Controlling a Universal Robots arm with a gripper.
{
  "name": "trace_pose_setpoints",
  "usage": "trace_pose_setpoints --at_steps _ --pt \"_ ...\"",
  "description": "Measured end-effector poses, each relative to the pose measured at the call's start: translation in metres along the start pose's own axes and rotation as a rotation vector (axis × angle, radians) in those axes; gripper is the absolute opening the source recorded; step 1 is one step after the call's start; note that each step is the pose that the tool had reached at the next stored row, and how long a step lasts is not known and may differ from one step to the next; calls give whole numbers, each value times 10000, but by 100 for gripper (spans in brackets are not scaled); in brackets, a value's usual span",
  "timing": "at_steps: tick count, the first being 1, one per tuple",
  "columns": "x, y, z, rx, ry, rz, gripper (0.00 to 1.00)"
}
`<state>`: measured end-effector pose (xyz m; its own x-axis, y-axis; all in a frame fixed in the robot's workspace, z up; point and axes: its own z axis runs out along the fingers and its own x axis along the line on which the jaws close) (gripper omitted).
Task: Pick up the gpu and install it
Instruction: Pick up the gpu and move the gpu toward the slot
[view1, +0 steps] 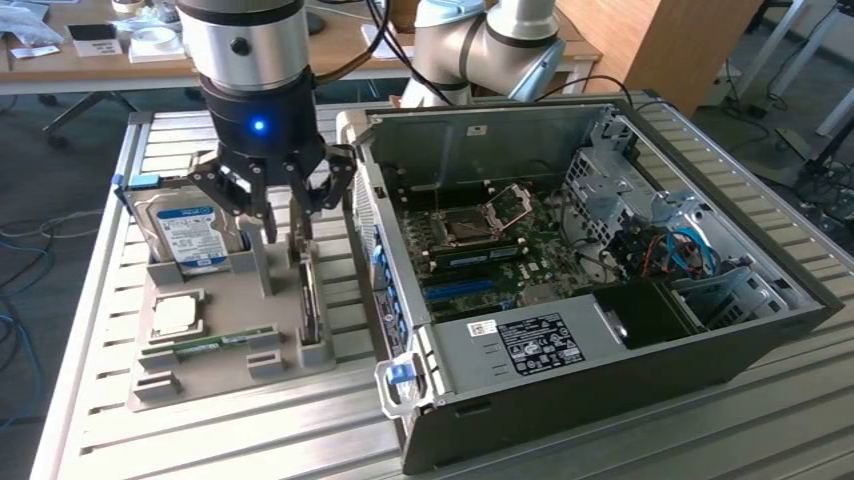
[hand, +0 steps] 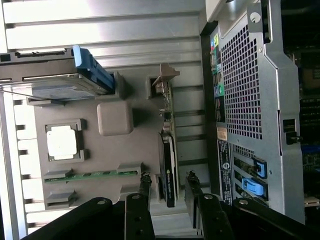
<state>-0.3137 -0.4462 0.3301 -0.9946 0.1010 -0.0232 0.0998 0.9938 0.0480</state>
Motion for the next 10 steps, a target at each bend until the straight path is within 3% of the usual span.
trace_pose_setpoints --at_steps 10 --pt "1 -7 148 0 1 1 42"
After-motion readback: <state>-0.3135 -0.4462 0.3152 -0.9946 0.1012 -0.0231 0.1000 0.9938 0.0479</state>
